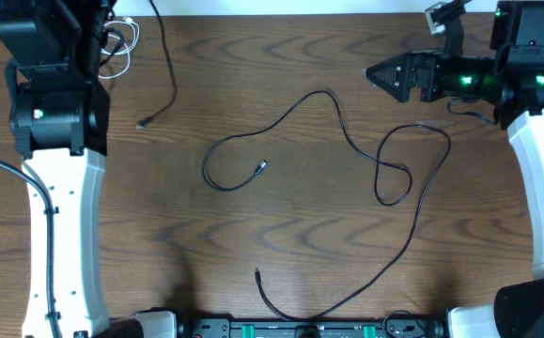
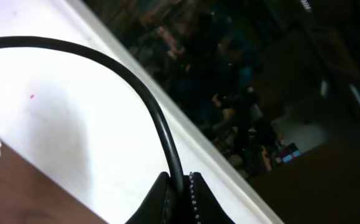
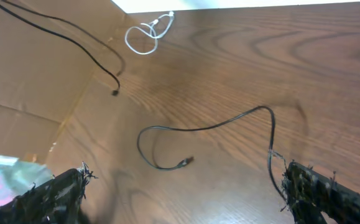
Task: Untangle cables
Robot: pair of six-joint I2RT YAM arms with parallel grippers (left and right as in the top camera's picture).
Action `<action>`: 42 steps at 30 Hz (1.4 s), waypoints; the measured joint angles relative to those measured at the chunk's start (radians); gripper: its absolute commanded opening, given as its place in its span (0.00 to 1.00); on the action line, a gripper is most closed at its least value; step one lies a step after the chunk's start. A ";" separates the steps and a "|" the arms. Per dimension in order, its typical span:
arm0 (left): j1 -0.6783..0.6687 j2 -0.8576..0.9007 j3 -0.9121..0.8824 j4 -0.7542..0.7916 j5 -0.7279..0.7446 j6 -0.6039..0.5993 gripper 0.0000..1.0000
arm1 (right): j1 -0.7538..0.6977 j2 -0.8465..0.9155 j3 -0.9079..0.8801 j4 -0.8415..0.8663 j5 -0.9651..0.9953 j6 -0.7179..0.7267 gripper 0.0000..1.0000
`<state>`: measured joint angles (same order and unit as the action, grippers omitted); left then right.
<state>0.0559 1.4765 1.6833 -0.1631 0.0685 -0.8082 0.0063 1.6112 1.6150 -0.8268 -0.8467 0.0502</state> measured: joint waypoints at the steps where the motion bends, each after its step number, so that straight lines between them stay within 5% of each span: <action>1: 0.000 0.007 0.000 0.000 0.003 -0.002 0.07 | 0.003 0.000 0.000 0.000 0.009 -0.002 0.99; 10: -0.046 0.093 0.000 0.078 0.122 -0.006 0.07 | 0.034 0.000 0.000 -0.003 0.056 -0.010 0.99; 18: -0.028 0.104 0.000 -0.026 0.170 -0.007 0.07 | 0.041 0.000 0.000 -0.023 0.081 -0.011 0.99; 31: 0.229 0.166 0.000 -0.350 -0.093 0.002 0.07 | 0.042 0.000 0.000 -0.033 0.111 -0.011 0.99; 42: 0.387 0.447 0.000 -0.262 -0.202 0.122 0.07 | 0.042 0.000 0.000 -0.037 0.115 -0.011 0.99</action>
<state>0.4427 1.9232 1.6833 -0.4255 -0.1333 -0.6857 0.0483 1.6112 1.6150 -0.8642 -0.7315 0.0395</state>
